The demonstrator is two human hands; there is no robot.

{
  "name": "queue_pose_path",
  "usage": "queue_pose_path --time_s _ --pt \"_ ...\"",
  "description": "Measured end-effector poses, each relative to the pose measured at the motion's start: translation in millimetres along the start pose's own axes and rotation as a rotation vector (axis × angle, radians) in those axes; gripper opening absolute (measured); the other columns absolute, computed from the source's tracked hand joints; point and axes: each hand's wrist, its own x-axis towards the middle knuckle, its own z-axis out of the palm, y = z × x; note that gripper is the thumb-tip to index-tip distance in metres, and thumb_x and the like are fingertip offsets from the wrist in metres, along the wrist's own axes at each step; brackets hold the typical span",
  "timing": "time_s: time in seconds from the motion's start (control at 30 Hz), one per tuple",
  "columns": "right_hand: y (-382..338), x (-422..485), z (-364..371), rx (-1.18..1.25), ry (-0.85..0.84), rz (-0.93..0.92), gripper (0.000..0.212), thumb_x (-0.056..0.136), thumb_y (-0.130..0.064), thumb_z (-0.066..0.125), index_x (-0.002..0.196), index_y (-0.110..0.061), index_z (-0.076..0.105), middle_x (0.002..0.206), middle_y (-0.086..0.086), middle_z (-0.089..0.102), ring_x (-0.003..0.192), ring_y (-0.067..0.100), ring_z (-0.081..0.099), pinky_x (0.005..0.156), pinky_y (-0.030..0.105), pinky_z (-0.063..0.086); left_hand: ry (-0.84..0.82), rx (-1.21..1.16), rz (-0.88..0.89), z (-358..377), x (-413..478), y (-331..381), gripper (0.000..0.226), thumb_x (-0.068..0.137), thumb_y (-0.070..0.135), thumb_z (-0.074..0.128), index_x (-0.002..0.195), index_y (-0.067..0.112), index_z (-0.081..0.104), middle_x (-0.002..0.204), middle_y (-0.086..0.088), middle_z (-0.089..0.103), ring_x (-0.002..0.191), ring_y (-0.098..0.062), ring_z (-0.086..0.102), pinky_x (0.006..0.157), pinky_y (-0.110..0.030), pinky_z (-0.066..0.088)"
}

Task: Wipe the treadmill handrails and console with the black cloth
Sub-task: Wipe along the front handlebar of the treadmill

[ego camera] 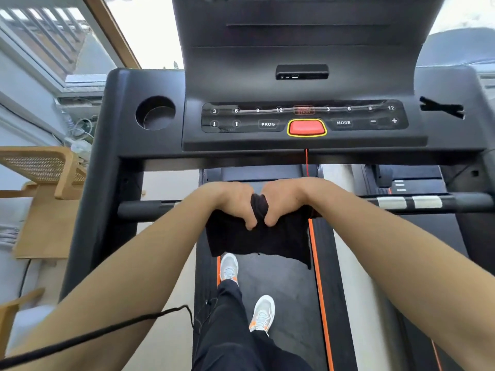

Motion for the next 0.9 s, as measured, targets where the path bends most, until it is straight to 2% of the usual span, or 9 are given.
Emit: queue_pose_path --time_s 0.1,0.17,0.23,0.3,0.47,0.57,0.67,0.8,0.9 --pt "0.4 -6.8 36.8 -0.268 0.473 -0.004 0.023 0.073 -0.034 0.068 0.087 -0.019 0.057 0.073 -0.004 0.061 0.065 0.024 0.06 0.054 0.032 0.043 0.454 0.294 -0.022 32.8 -3.2 1.0 0.023 0.071 0.042 0.068 0.084 0.026 0.059 0.071 0.008 0.059 0.065 -0.019 0.061 0.058 -0.031 0.046" --pt "2.8 -5.2 65.8 -0.474 0.864 -0.027 0.018 0.072 -0.019 0.069 0.086 -0.017 0.057 0.072 0.001 0.062 0.064 0.029 0.062 0.054 0.035 0.042 0.848 0.485 0.024 61.4 -1.0 -2.3 0.019 0.07 0.031 0.067 0.083 0.024 0.055 0.067 0.005 0.059 0.061 -0.025 0.061 0.052 -0.031 0.041" --pt "5.8 1.1 82.1 -0.577 1.101 -0.046 0.025 0.063 -0.006 0.073 0.078 -0.014 0.055 0.065 0.005 0.059 0.056 0.03 0.059 0.052 0.035 0.04 1.083 0.53 0.13 77.4 5.0 -9.0 0.02 0.063 0.019 0.07 0.075 0.019 0.053 0.062 -0.001 0.058 0.051 -0.027 0.057 0.046 -0.032 0.04" --pt "4.8 4.1 76.3 -0.568 1.093 -0.043 0.028 0.06 -0.006 0.077 0.077 -0.014 0.055 0.063 0.004 0.058 0.053 0.029 0.058 0.049 0.033 0.039 1.029 0.509 0.106 73.9 5.6 -7.4 0.016 0.069 0.023 0.066 0.078 0.02 0.053 0.065 -0.001 0.06 0.055 -0.028 0.061 0.049 -0.032 0.04" --pt "-4.3 -7.1 12.6 -0.193 0.178 -0.009 0.019 0.072 -0.03 0.075 0.08 -0.021 0.06 0.075 -0.003 0.062 0.07 0.019 0.063 0.058 0.03 0.05 0.174 0.154 -0.006 13.3 0.6 9.3 0.027 0.069 0.042 0.076 0.085 0.025 0.063 0.079 0.005 0.065 0.071 -0.017 0.064 0.07 -0.034 0.056" --pt "-4.4 -6.6 -3.0 -0.024 0.014 0.0 0.017 0.071 -0.025 0.078 0.076 -0.021 0.063 0.076 -0.002 0.066 0.069 0.018 0.064 0.058 0.029 0.05 -0.061 -0.049 -0.03 -5.1 5.7 10.7 0.024 0.064 0.034 0.083 0.083 0.026 0.07 0.086 0.002 0.072 0.076 -0.017 0.069 0.076 -0.034 0.059" --pt "-3.7 -10.4 19.9 -0.152 0.268 0.053 0.018 0.072 -0.033 0.072 0.077 -0.02 0.06 0.072 -0.003 0.062 0.066 0.022 0.062 0.056 0.031 0.047 0.133 0.078 -0.038 9.5 -1.5 16.0 0.021 0.068 0.037 0.078 0.074 0.024 0.062 0.073 0.005 0.063 0.065 -0.015 0.061 0.063 -0.03 0.052" --pt "4.5 -1.0 71.9 -0.474 0.985 0.002 0.015 0.068 -0.013 0.072 0.079 -0.015 0.061 0.067 0.004 0.064 0.057 0.03 0.063 0.051 0.033 0.043 0.867 0.401 -0.031 63.4 -3.7 8.3 0.016 0.071 0.029 0.069 0.079 0.023 0.056 0.066 0.006 0.056 0.063 -0.024 0.059 0.057 -0.032 0.043" --pt "6.2 0.4 86.2 -0.536 1.206 -0.025 0.012 0.072 -0.005 0.059 0.082 -0.012 0.06 0.068 0.007 0.06 0.06 0.029 0.059 0.055 0.036 0.044 1.042 0.364 0.055 87.7 -2.8 -2.5 0.033 0.064 0.024 0.071 0.094 0.017 0.062 0.08 -0.001 0.063 0.071 -0.027 0.059 0.063 -0.038 0.043"
